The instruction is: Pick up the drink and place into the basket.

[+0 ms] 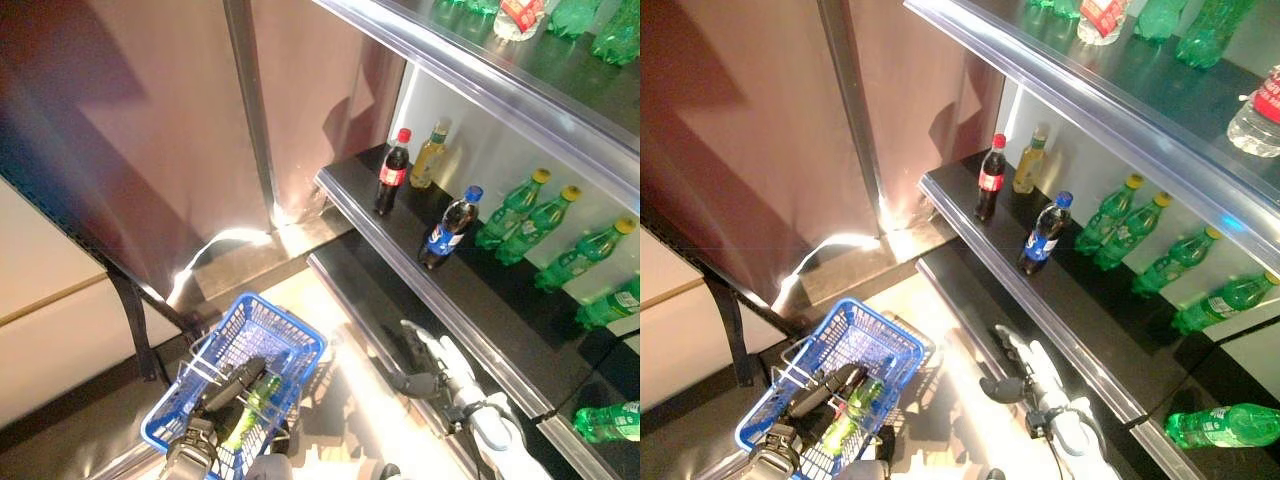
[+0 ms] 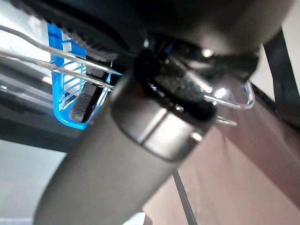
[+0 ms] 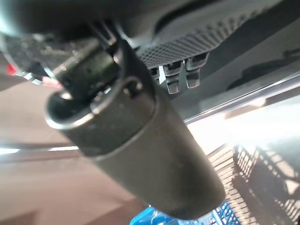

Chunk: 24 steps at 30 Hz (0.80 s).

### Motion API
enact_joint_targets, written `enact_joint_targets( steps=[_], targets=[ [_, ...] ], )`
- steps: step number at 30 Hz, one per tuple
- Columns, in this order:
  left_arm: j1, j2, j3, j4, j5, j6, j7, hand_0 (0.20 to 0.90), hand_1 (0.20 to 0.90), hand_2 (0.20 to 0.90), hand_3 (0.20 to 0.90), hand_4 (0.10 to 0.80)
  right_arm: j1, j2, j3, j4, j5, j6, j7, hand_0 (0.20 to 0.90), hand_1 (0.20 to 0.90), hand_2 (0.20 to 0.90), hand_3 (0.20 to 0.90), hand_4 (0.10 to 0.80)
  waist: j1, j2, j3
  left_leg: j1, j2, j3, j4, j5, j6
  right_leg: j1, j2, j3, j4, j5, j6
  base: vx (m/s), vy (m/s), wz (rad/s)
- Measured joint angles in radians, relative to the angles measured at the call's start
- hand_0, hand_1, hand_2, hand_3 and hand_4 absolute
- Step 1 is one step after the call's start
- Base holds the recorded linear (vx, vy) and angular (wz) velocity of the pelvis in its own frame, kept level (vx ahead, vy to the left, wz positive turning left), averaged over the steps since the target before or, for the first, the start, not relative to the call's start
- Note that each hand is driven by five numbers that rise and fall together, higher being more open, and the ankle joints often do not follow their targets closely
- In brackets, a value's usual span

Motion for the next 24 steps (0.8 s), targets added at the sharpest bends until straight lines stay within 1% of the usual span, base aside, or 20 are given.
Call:
enact_joint_targets(
  steps=[2,5,7,9,10,11,12,13,15,18,19,21,24],
  targets=[
    [-0.002,0.0,0.003,0.06,0.0,-0.001,-0.004,0.3,0.3,0.3,0.2,0.1,-0.003,0.018,-0.005,0.055,0.033,0.001,-0.009,0.9,0.9,0.9,0.9,0.8,-0.005,0.0,-0.014,0.009,0.003,0.012,-0.003,-0.004,0.0,0.001,-0.001,0.007,0.0,0.0,0.0,0.006,-0.002,-0.15],
    [-0.02,-0.002,0.026,0.171,0.002,-0.001,-0.004,0.3,0.3,0.3,0.2,0.1,-0.003,0.041,-0.011,0.132,0.07,0.002,-0.019,0.9,0.9,0.9,0.9,0.8,-0.035,0.003,-0.046,0.021,0.005,0.03,-0.004,-0.009,-0.002,0.0,0.0,0.028,0.0,0.0,0.0,0.005,-0.001,-0.18],
    [-0.021,-0.003,0.037,0.214,0.006,-0.001,-0.004,0.3,0.3,0.3,0.2,0.1,-0.003,0.048,-0.016,0.179,0.081,0.002,-0.028,0.9,0.9,0.9,0.9,0.8,-0.044,0.004,-0.059,0.029,0.008,0.04,-0.004,-0.013,-0.004,0.002,0.0,0.034,0.0,0.0,0.0,0.007,-0.005,-0.18],
    [-0.034,-0.005,0.038,0.27,0.026,-0.006,-0.007,0.3,0.3,0.3,0.2,0.1,-0.004,0.065,-0.039,0.247,0.112,-0.001,-0.031,0.9,0.9,0.9,0.9,0.8,-0.048,0.004,-0.076,0.032,0.012,0.049,-0.004,-0.015,-0.005,-0.002,0.002,0.051,0.0,-0.001,-0.001,0.013,-0.009,-0.19],
    [-0.049,-0.009,0.039,0.327,0.031,-0.022,-0.012,0.3,0.3,0.3,0.2,0.1,-0.007,0.073,-0.053,0.328,0.142,-0.008,-0.032,0.9,0.9,0.9,0.9,0.8,-0.053,0.007,-0.086,0.037,0.015,0.062,-0.005,-0.017,-0.007,-0.011,0.002,0.058,-0.001,-0.002,-0.003,0.019,-0.009,-0.25],
    [-0.056,-0.009,0.046,0.355,0.03,-0.024,-0.015,0.3,0.3,0.3,0.2,0.1,-0.011,0.076,-0.059,0.378,0.16,-0.006,-0.032,0.9,0.9,0.9,0.9,0.8,-0.05,0.002,-0.096,0.042,0.016,0.07,-0.005,-0.02,-0.007,-0.012,0.003,0.066,-0.001,-0.003,-0.004,0.017,-0.004,-0.34],
    [-0.059,-0.01,0.061,0.383,0.03,-0.026,-0.021,0.3,0.3,0.3,0.2,0.1,-0.01,0.084,-0.075,0.428,0.186,-0.013,-0.025,0.9,0.9,0.9,0.9,0.8,-0.055,0.007,-0.1,0.048,0.018,0.085,-0.005,-0.023,-0.009,-0.015,0.004,0.082,-0.001,-0.003,-0.004,0.015,-0.001,-0.33],
    [-0.061,-0.01,0.074,0.403,0.03,-0.027,-0.024,0.3,0.3,0.3,0.2,0.1,-0.009,0.089,-0.09,0.466,0.213,-0.016,-0.023,0.9,0.9,0.9,0.9,0.8,-0.06,0.002,-0.108,0.056,0.02,0.094,-0.005,-0.026,-0.01,-0.014,0.005,0.091,-0.002,-0.002,-0.005,0.009,0.004,-0.31],
    [-0.067,-0.01,0.091,0.465,0.03,-0.034,-0.039,0.3,0.3,0.3,0.2,0.1,-0.01,0.098,-0.125,0.548,0.251,-0.029,-0.009,0.9,0.9,0.9,0.9,0.8,-0.077,0.007,-0.124,0.067,0.023,0.11,-0.005,-0.032,-0.01,-0.015,0.005,0.11,-0.004,-0.002,-0.005,0.006,-0.005,-0.26],
    [-0.09,-0.01,0.109,0.54,0.055,-0.038,-0.061,0.3,0.3,0.3,0.2,0.1,-0.003,0.098,-0.149,0.62,0.28,-0.044,0.003,0.9,0.9,0.9,0.9,0.8,-0.102,0.009,-0.134,0.08,0.033,0.135,-0.005,-0.037,-0.013,-0.018,0.009,0.134,-0.005,-0.002,-0.012,0.001,-0.032,-0.24],
    [-0.093,-0.01,0.111,0.555,0.062,-0.041,-0.068,0.3,0.3,0.3,0.2,0.1,-0.003,0.098,-0.154,0.635,0.288,-0.048,0.009,0.9,0.9,0.9,0.9,0.8,-0.101,0.01,-0.137,0.082,0.037,0.143,-0.005,-0.038,-0.014,-0.022,0.01,0.141,-0.006,-0.001,-0.013,-0.004,-0.04,-0.32],
    [-0.102,-0.009,0.112,0.593,0.073,-0.047,-0.075,0.3,0.3,0.3,0.2,0.1,-0.003,0.099,-0.177,0.676,0.313,-0.048,0.021,0.9,0.9,0.9,0.9,0.8,-0.108,0.011,-0.149,0.085,0.044,0.163,-0.005,-0.041,-0.017,-0.034,0.016,0.16,-0.006,0.0,-0.015,-0.003,-0.036,-0.31],
    [-0.117,-0.009,0.111,0.647,0.114,-0.052,-0.096,0.3,0.3,0.3,0.2,0.1,-0.003,0.098,-0.211,0.711,0.349,-0.044,0.035,0.9,0.9,0.9,0.9,0.8,-0.13,0.013,-0.153,0.098,0.052,0.181,-0.005,-0.045,-0.023,-0.034,0.026,0.176,-0.006,0.001,-0.017,-0.007,-0.033,-0.23]
  ],
)
